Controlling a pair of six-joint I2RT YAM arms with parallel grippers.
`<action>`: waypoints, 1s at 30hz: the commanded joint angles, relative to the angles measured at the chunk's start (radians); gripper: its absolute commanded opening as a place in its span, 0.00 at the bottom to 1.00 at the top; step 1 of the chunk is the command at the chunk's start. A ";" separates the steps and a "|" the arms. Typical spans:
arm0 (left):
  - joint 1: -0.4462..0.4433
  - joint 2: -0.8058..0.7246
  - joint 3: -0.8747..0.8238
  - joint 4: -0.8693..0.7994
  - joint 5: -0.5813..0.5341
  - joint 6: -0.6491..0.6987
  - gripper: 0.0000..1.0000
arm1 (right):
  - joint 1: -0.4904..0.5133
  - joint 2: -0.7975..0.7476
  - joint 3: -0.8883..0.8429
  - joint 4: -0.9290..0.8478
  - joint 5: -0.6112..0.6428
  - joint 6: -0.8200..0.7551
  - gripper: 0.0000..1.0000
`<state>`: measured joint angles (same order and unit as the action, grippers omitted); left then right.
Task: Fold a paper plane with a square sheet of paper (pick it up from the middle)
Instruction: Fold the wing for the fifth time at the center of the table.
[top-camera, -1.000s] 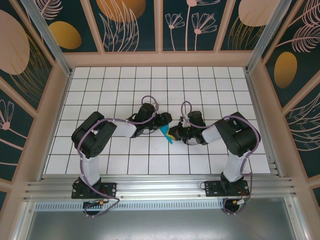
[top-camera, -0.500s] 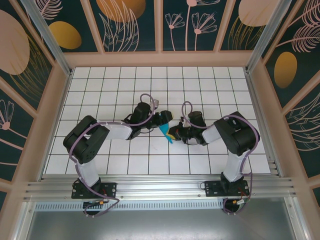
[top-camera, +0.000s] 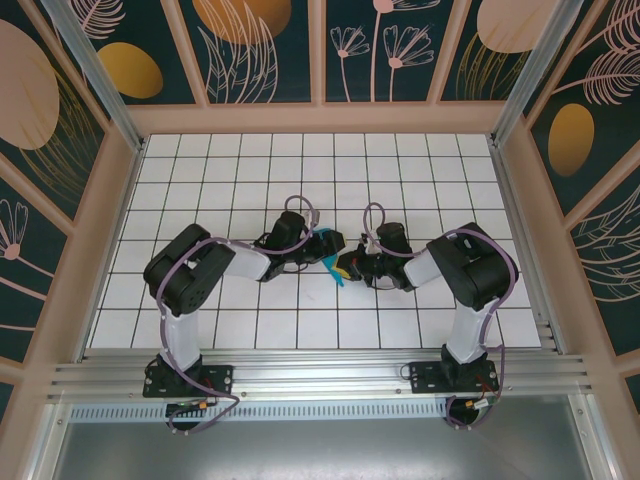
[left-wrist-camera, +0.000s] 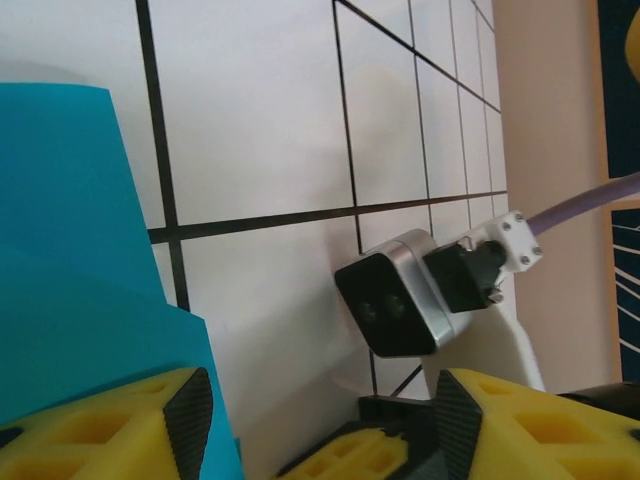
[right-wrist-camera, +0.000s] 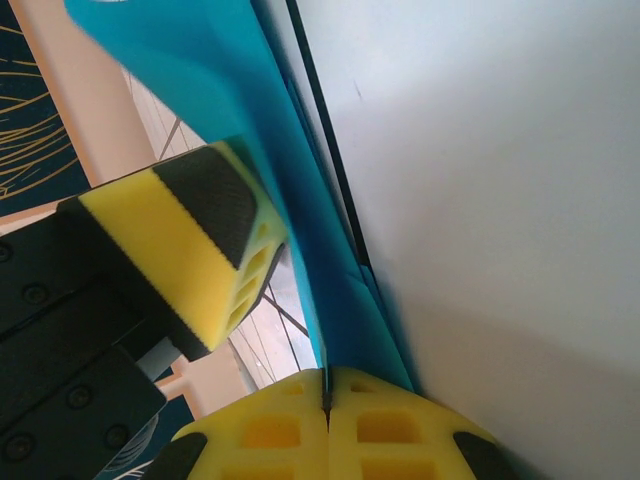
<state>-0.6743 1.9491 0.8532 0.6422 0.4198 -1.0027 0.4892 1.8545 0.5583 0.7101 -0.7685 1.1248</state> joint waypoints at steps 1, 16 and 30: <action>0.005 0.029 0.041 -0.036 -0.005 0.004 0.63 | 0.008 0.024 -0.003 -0.082 0.027 -0.025 0.00; 0.005 0.063 0.087 -0.171 -0.019 0.036 0.61 | 0.017 -0.110 0.021 -0.338 0.077 -0.172 0.14; 0.004 0.069 0.099 -0.206 -0.004 0.054 0.61 | 0.019 -0.157 0.020 -0.439 0.082 -0.230 0.05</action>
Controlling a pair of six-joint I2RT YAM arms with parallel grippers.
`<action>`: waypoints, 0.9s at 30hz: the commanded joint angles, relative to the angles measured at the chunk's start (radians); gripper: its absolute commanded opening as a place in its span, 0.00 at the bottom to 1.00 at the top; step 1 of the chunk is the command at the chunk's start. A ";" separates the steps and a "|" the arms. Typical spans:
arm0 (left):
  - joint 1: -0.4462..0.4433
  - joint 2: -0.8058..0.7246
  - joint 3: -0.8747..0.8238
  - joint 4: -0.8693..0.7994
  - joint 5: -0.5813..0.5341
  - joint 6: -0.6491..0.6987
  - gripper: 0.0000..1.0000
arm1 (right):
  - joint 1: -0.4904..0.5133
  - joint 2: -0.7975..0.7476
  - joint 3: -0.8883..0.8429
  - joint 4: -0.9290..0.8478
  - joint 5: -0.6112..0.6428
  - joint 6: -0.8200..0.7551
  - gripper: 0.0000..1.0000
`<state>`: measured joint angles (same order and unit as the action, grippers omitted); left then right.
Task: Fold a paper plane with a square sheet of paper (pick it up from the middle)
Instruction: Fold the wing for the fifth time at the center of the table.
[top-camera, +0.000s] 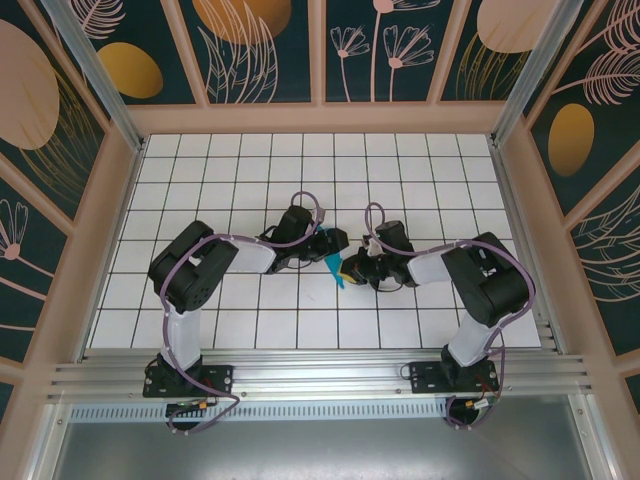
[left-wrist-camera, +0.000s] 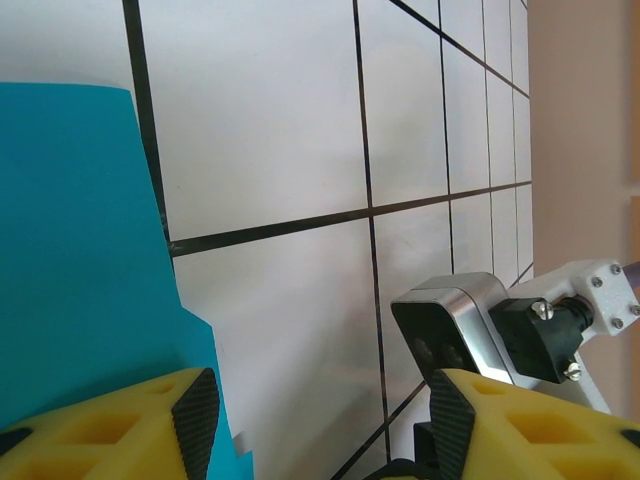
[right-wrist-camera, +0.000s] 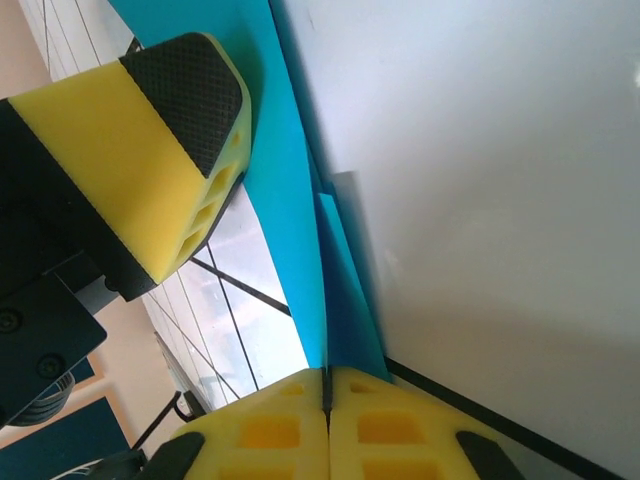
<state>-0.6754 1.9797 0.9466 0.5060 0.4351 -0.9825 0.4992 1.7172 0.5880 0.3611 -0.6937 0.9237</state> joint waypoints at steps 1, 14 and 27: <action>0.005 0.040 0.006 -0.074 -0.019 0.034 0.61 | 0.009 -0.014 -0.008 -0.104 0.019 -0.038 0.04; 0.006 0.049 0.012 -0.101 -0.016 0.043 0.61 | 0.025 -0.014 -0.009 -0.168 0.071 -0.079 0.06; 0.005 0.053 0.020 -0.116 -0.014 0.049 0.61 | 0.031 -0.073 0.009 -0.239 0.057 -0.152 0.16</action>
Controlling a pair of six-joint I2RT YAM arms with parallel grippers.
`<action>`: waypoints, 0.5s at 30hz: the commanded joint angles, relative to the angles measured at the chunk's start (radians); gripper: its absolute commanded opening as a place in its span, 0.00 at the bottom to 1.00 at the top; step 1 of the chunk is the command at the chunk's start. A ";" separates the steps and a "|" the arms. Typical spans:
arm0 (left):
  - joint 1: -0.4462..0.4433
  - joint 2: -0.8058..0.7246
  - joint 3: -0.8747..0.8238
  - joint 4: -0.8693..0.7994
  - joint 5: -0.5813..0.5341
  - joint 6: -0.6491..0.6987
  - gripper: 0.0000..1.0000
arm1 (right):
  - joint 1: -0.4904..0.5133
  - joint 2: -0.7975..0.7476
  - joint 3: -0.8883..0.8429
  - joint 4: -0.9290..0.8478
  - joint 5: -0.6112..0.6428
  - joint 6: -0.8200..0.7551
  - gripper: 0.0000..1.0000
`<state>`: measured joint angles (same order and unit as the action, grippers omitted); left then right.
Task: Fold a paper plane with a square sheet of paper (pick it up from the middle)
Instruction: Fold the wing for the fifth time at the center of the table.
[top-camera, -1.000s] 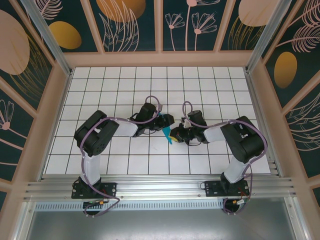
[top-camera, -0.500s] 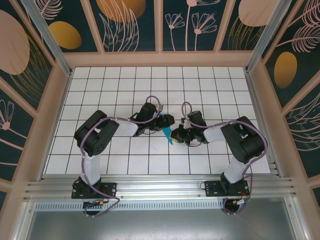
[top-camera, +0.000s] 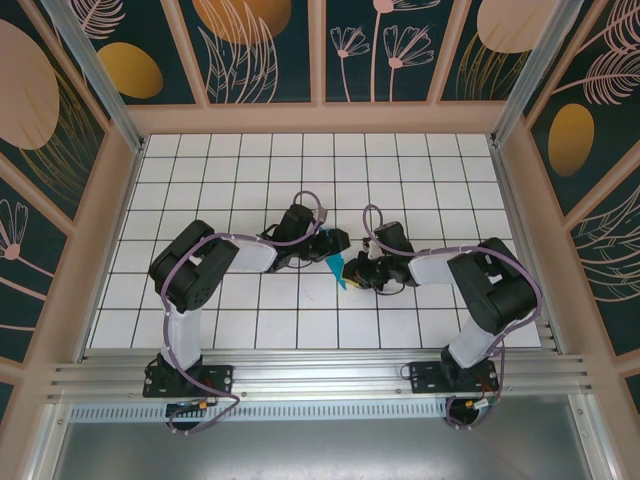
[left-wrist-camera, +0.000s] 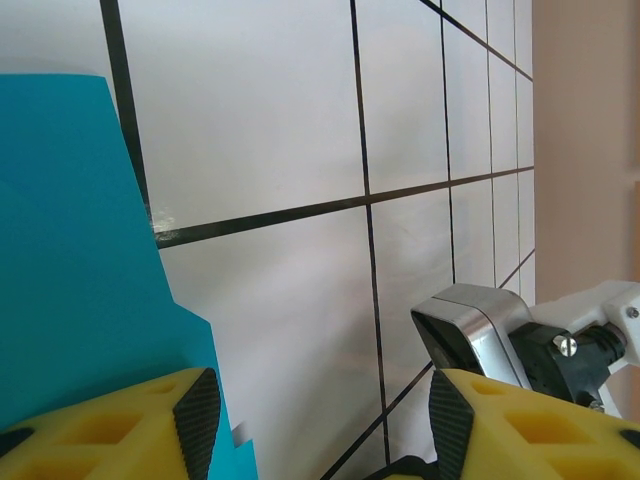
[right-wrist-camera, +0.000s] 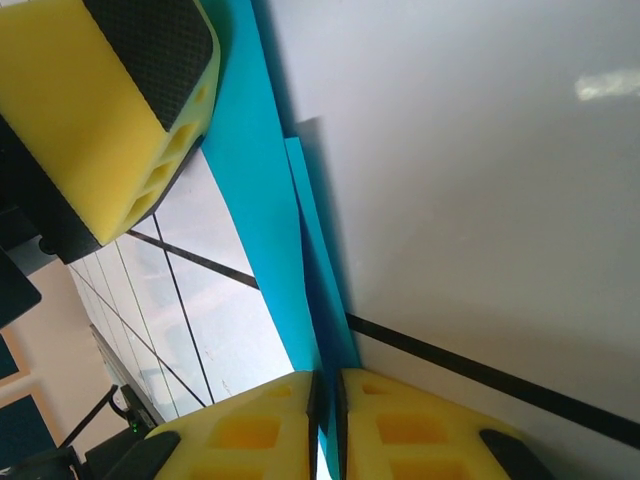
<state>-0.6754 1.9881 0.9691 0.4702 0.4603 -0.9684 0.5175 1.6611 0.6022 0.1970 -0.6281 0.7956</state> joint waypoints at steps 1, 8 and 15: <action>0.005 0.046 -0.002 -0.082 -0.040 0.036 0.60 | 0.012 -0.014 -0.005 -0.076 -0.009 -0.024 0.15; 0.005 0.046 -0.002 -0.087 -0.039 0.038 0.60 | 0.014 0.019 -0.007 -0.154 0.054 -0.037 0.05; 0.005 0.046 -0.003 -0.091 -0.038 0.040 0.60 | 0.018 0.044 -0.007 -0.214 0.130 -0.031 0.00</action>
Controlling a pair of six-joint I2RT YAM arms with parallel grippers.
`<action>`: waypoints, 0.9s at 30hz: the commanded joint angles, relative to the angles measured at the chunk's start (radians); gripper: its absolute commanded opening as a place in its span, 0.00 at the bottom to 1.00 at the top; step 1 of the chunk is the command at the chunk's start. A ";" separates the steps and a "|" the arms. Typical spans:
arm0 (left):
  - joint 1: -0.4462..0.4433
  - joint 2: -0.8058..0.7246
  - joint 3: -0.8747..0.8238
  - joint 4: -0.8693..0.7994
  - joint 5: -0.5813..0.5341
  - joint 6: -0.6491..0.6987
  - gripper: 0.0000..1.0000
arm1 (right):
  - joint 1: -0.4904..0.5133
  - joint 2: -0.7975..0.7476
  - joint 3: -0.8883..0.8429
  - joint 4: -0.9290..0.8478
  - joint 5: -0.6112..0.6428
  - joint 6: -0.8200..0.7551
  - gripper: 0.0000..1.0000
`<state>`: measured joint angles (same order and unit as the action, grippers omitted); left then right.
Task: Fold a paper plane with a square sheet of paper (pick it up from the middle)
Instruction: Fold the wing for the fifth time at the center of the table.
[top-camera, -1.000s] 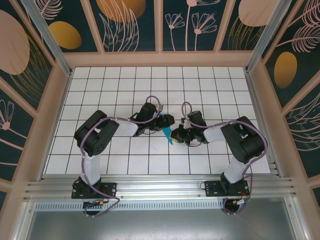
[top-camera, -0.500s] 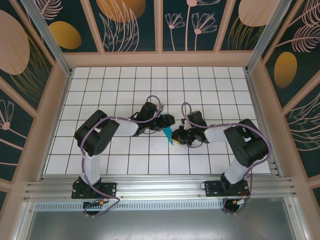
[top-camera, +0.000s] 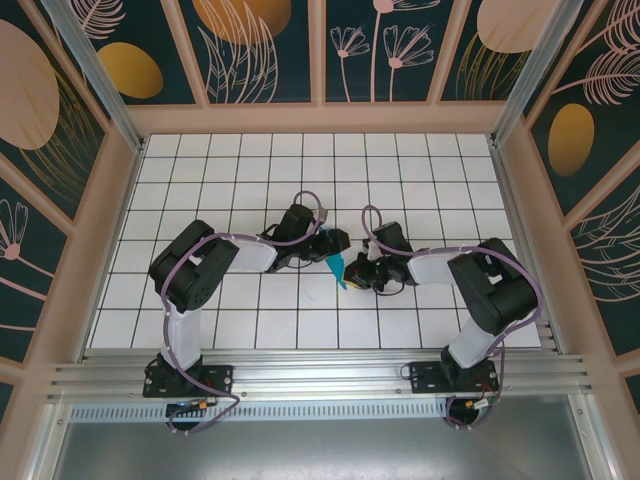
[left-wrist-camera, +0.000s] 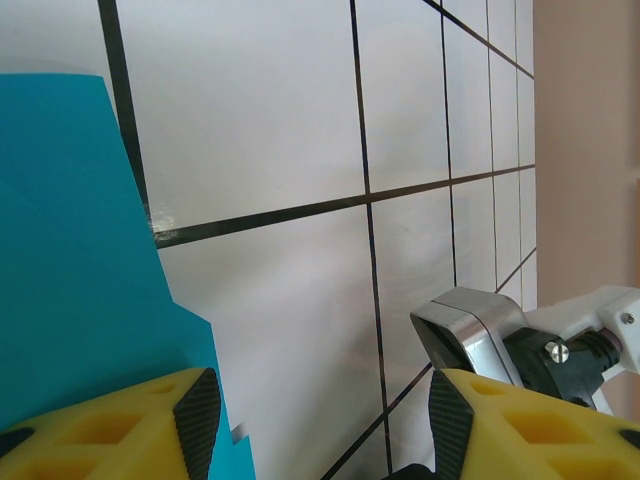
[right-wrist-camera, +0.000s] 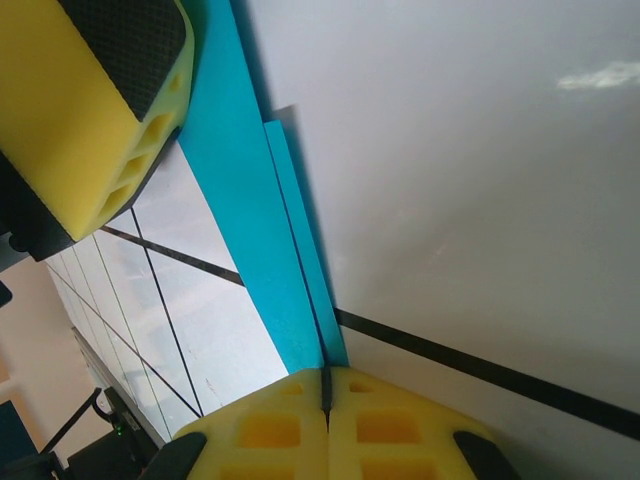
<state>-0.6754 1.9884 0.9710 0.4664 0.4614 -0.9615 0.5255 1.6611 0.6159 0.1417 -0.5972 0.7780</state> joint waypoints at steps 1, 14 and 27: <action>0.006 0.046 -0.005 -0.089 -0.040 0.036 0.60 | 0.010 0.046 -0.026 -0.160 0.101 -0.009 0.00; 0.006 0.059 -0.005 -0.104 -0.035 0.039 0.60 | 0.011 -0.172 0.070 -0.175 0.096 -0.023 0.13; 0.006 0.066 0.032 -0.117 -0.030 0.045 0.60 | 0.016 -0.075 0.065 0.034 -0.051 0.060 0.02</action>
<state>-0.6754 2.0026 1.0027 0.4366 0.4641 -0.9485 0.5350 1.5570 0.6678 0.1295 -0.6308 0.8093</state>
